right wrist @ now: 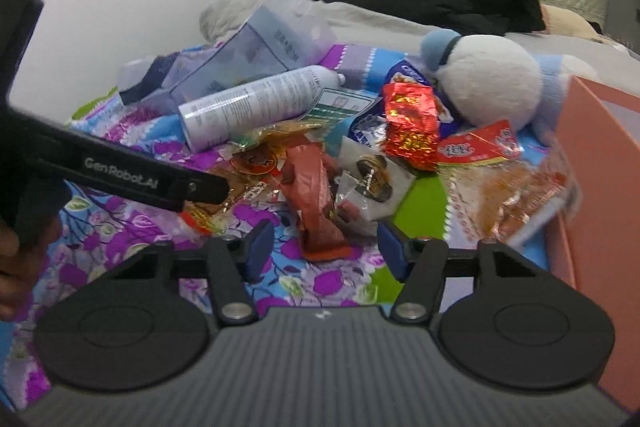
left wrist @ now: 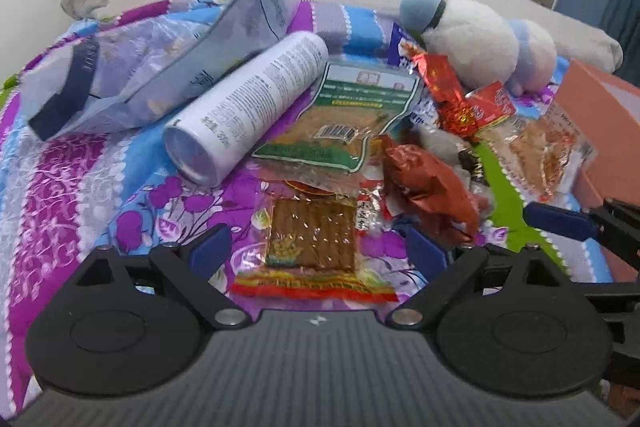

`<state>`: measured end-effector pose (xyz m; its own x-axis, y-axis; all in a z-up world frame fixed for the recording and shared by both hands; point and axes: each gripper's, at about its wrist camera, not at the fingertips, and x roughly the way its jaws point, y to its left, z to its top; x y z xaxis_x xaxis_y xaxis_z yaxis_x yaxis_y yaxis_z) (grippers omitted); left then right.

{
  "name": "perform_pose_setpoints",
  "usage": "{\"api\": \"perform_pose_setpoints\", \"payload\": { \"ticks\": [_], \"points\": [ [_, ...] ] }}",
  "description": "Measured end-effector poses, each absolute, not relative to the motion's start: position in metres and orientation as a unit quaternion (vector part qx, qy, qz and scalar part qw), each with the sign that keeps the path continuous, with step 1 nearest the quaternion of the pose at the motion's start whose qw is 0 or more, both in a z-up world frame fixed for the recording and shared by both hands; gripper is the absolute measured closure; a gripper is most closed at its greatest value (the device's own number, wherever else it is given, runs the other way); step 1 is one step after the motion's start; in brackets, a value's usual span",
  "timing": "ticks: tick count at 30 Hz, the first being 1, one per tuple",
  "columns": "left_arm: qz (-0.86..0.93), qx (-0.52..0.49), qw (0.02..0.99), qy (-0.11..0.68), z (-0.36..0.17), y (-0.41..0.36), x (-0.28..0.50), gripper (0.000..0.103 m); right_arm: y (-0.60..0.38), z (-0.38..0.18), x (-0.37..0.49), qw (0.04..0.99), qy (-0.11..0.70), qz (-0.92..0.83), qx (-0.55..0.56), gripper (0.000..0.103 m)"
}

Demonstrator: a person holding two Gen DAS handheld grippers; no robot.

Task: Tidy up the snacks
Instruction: 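Move both tools back over the snack pile, then grasp the red-labelled tofu strip packet with the left gripper while the right grasps a red wrapper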

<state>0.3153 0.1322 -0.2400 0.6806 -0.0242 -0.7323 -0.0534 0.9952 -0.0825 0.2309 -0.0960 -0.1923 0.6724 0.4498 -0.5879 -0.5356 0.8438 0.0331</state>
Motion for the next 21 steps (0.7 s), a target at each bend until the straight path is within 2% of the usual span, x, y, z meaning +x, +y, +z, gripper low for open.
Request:
{"api": "perform_pose_setpoints", "payload": {
  "ticks": [8,12,13,14,15,21],
  "points": [
    [0.003,-0.025,0.905,0.425,-0.266,0.130,0.336,0.013,-0.071,-0.209,0.247,0.902,0.302,0.284,-0.118,0.049],
    [0.004,-0.018,0.908,0.418,-0.267,0.129,0.333,0.018,-0.062,-0.215,0.248,0.902,0.301,0.272,-0.147,0.062],
    [0.004,-0.019,0.909,0.417,-0.266,0.130,0.332,0.021,-0.062,-0.214,0.248,0.901,0.303,0.274,-0.143,0.071],
    [0.006,-0.021,0.910,0.415,-0.264,0.131,0.331,0.024,-0.063,-0.214,0.248,0.901,0.307,0.276,-0.136,0.071],
    [0.010,-0.024,0.910,0.414,-0.263,0.134,0.330,0.031,-0.064,-0.214,0.248,0.900,0.310,0.275,-0.132,0.072],
    [0.003,-0.044,0.908,0.416,-0.256,0.139,0.317,0.035,-0.070,-0.205,0.239,0.903,0.308,0.271,-0.130,0.076]
  ]
}}
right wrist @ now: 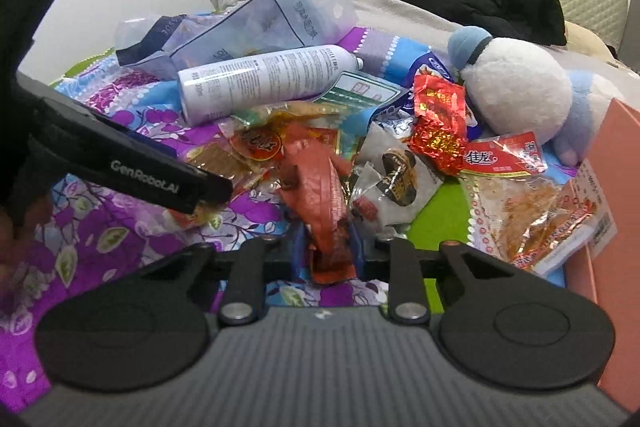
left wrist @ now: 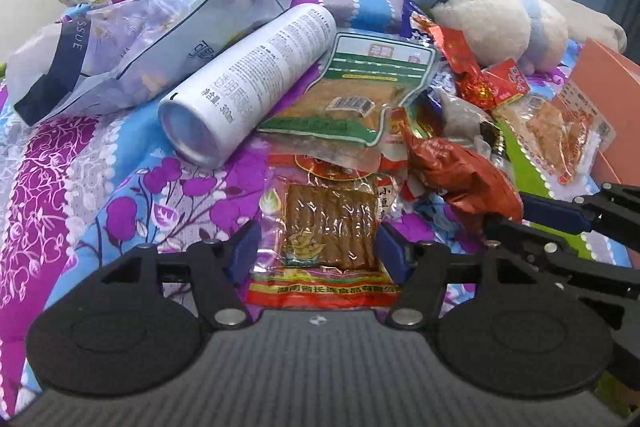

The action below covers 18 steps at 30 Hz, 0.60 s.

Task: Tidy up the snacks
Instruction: 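Grasp the red-labelled tofu strip packet with the left gripper while the right grasps a red wrapper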

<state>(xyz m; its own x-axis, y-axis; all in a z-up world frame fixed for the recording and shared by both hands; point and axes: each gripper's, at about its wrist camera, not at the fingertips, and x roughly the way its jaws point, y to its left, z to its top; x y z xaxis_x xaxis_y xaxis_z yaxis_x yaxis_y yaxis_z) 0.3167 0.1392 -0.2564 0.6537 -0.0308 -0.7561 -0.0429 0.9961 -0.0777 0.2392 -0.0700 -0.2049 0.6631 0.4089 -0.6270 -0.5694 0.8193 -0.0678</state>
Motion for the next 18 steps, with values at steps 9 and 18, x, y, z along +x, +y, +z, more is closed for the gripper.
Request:
{"api": "perform_pose_setpoints", "payload": {
  "ticks": [9,18],
  "points": [
    [-0.014,-0.070,0.906,0.418,-0.245,0.124,0.285,0.051,-0.090,-0.194,0.207,0.901,0.321,0.261,-0.134,0.080],
    [-0.025,-0.086,0.900,0.427,-0.240,0.112,0.251,0.053,-0.120,-0.183,0.166,0.905,0.329,0.238,-0.124,0.080]
  ]
}}
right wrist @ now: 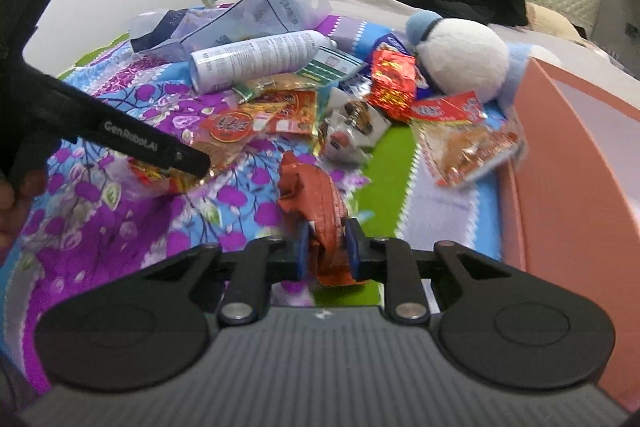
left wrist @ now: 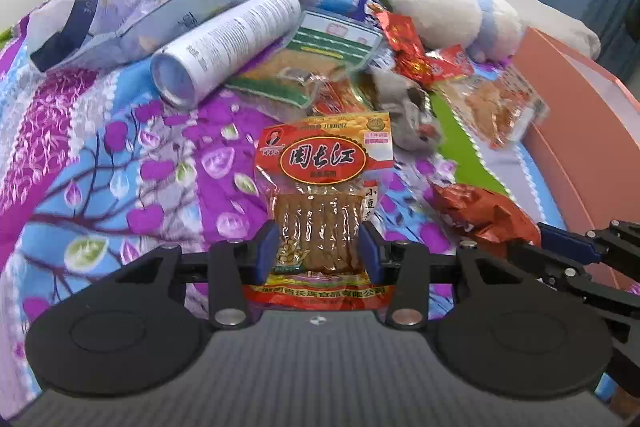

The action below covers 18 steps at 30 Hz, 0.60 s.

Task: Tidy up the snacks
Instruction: 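Grasp the red-labelled tofu strip packet with the left gripper while the right grasps a red wrapper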

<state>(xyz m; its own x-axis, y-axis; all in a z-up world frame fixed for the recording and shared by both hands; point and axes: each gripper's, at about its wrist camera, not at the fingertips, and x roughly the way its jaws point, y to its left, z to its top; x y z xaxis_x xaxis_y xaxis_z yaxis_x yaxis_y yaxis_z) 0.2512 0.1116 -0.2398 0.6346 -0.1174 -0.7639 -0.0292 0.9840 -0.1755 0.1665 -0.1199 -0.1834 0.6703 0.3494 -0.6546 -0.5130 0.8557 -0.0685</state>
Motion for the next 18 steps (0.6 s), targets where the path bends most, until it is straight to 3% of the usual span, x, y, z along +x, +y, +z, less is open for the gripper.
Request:
{"api": "perform_pose_setpoints", "payload": {
  "ticks": [18],
  "points": [
    [-0.062,-0.113,0.879,0.459,-0.228,0.054,0.167,0.053,-0.175,-0.176,0.079,0.907,0.339,0.206,-0.140,0.080]
  ]
}}
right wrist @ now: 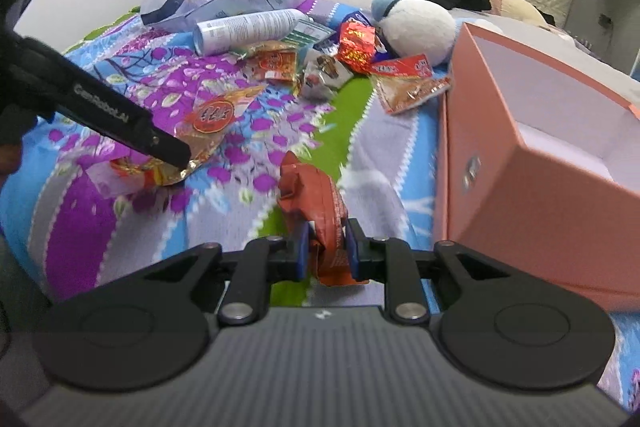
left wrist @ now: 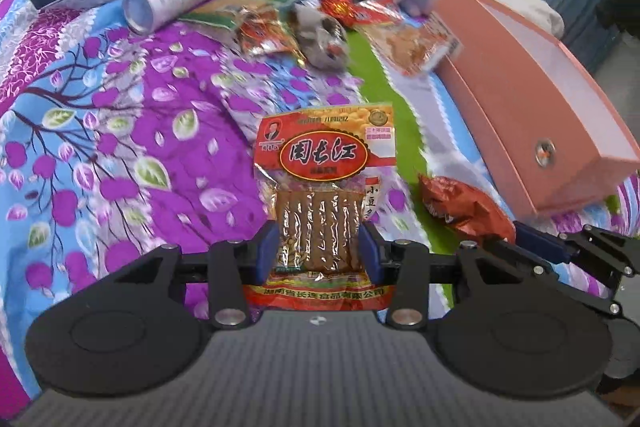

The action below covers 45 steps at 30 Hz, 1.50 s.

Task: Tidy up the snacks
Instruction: 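Grasp the red-labelled tofu strip packet with the left gripper while the right grasps a red wrapper, then lift both held packets and carry them toward the pink box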

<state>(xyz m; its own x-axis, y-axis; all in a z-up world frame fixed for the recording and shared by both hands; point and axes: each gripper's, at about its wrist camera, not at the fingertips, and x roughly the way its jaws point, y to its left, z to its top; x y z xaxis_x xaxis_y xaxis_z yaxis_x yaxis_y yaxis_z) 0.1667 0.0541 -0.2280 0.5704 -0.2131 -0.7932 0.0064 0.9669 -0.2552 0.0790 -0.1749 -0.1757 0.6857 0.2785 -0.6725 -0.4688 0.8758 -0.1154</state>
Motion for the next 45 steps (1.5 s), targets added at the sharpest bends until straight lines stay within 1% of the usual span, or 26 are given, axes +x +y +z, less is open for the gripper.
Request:
{"api": "perform_pose_setpoints", "payload": {
  "ticks": [8,10,14,15,16,17,18,19,25,29,33,36,37,40,45],
  "points": [
    [-0.063,-0.085,0.877,0.469,-0.223,0.038,0.164,0.051,-0.182,-0.174,0.060,0.909,0.341,0.200,-0.132,0.079],
    [-0.062,-0.078,0.875,0.473,-0.222,0.034,0.165,0.041,-0.181,-0.174,0.058,0.907,0.343,0.205,-0.132,0.079],
    [-0.058,-0.078,0.876,0.473,-0.219,0.033,0.166,0.028,-0.185,-0.175,0.058,0.906,0.350,0.208,-0.116,0.078],
    [-0.058,-0.083,0.875,0.474,-0.218,0.034,0.165,0.022,-0.185,-0.176,0.059,0.905,0.354,0.211,-0.109,0.075],
    [-0.057,-0.088,0.874,0.474,-0.218,0.035,0.164,0.019,-0.187,-0.176,0.060,0.904,0.355,0.215,-0.103,0.063],
    [-0.056,-0.094,0.874,0.473,-0.218,0.036,0.163,0.018,-0.187,-0.177,0.060,0.904,0.355,0.217,-0.096,0.055],
    [-0.055,-0.098,0.874,0.473,-0.218,0.037,0.161,0.016,-0.188,-0.177,0.060,0.904,0.356,0.216,-0.092,0.044],
    [-0.053,-0.101,0.873,0.473,-0.218,0.039,0.160,0.014,-0.188,-0.178,0.061,0.905,0.355,0.217,-0.088,0.042],
    [-0.037,-0.101,0.872,0.477,-0.221,0.042,0.151,0.010,-0.187,-0.184,0.068,0.905,0.353,0.229,-0.068,0.041],
    [-0.036,-0.109,0.868,0.484,-0.226,0.043,0.150,0.010,-0.180,-0.190,0.075,0.904,0.349,0.237,-0.077,0.041],
    [-0.017,-0.100,0.866,0.489,-0.229,0.041,0.151,0.010,-0.174,-0.200,0.080,0.894,0.367,0.246,-0.074,0.042],
    [-0.010,-0.096,0.865,0.492,-0.230,0.040,0.151,0.009,-0.173,-0.204,0.079,0.894,0.366,0.247,-0.076,0.042],
    [-0.008,-0.095,0.865,0.492,-0.230,0.040,0.151,0.009,-0.174,-0.204,0.079,0.894,0.365,0.248,-0.075,0.047],
    [-0.004,-0.095,0.864,0.495,-0.230,0.041,0.151,0.008,-0.175,-0.203,0.078,0.896,0.364,0.242,-0.078,0.056],
    [-0.008,-0.103,0.861,0.499,-0.231,0.042,0.149,0.006,-0.181,-0.199,0.076,0.899,0.362,0.233,-0.081,0.057]
  ]
}}
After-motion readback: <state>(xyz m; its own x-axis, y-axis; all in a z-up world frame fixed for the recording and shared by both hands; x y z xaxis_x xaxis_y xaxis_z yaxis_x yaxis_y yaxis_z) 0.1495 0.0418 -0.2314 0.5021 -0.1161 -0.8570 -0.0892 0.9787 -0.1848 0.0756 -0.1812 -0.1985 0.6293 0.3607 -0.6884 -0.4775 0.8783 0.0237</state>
